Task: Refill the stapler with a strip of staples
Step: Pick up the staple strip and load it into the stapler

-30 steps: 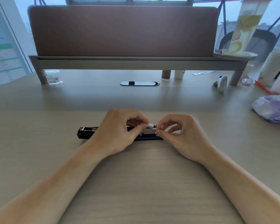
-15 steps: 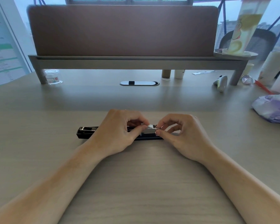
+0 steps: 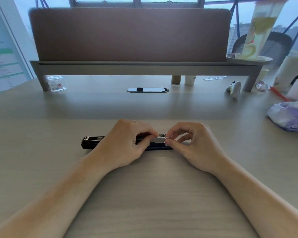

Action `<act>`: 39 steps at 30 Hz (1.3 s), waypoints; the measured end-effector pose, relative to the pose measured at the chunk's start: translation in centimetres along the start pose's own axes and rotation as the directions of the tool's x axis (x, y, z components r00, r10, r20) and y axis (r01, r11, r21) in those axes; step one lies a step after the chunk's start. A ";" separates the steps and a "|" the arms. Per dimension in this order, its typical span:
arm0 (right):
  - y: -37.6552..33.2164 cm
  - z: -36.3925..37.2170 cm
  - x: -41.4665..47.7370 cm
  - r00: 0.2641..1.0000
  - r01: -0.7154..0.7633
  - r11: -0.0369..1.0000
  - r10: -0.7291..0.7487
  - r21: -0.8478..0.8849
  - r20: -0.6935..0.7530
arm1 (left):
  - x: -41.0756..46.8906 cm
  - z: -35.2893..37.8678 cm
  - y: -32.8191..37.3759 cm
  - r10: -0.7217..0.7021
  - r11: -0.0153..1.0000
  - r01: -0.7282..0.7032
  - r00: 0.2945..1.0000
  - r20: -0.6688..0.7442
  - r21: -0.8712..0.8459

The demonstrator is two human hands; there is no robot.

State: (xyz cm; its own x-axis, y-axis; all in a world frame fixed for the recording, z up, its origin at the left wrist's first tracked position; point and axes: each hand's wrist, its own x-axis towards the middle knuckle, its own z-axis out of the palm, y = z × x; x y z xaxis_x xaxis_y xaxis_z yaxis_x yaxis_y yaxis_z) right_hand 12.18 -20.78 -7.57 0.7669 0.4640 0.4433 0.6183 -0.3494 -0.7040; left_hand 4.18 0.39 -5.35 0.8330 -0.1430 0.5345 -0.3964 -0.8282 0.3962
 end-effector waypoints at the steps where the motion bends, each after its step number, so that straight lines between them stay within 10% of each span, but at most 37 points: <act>1: 0.0 0.0 0.0 1.000 -0.001 1.000 0.001 0.003 -0.001 | 0.0 0.0 0.0 0.003 1.000 -0.003 1.000 0.001 0.008; 39: 0.5 0.2 0.2 0.999 0.033 0.999 -0.033 0.009 0.016 | -0.3 0.0 -0.7 -0.053 0.993 0.053 0.999 -0.005 0.103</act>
State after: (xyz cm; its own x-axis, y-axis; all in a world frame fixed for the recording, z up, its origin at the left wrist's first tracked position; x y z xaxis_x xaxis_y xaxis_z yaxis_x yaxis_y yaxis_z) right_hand 12.59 -20.74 -7.95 0.7432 0.4880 0.4578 0.6418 -0.3267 -0.6938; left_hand 4.25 1.00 -5.78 0.8506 -0.0964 0.5169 -0.3101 -0.8859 0.3451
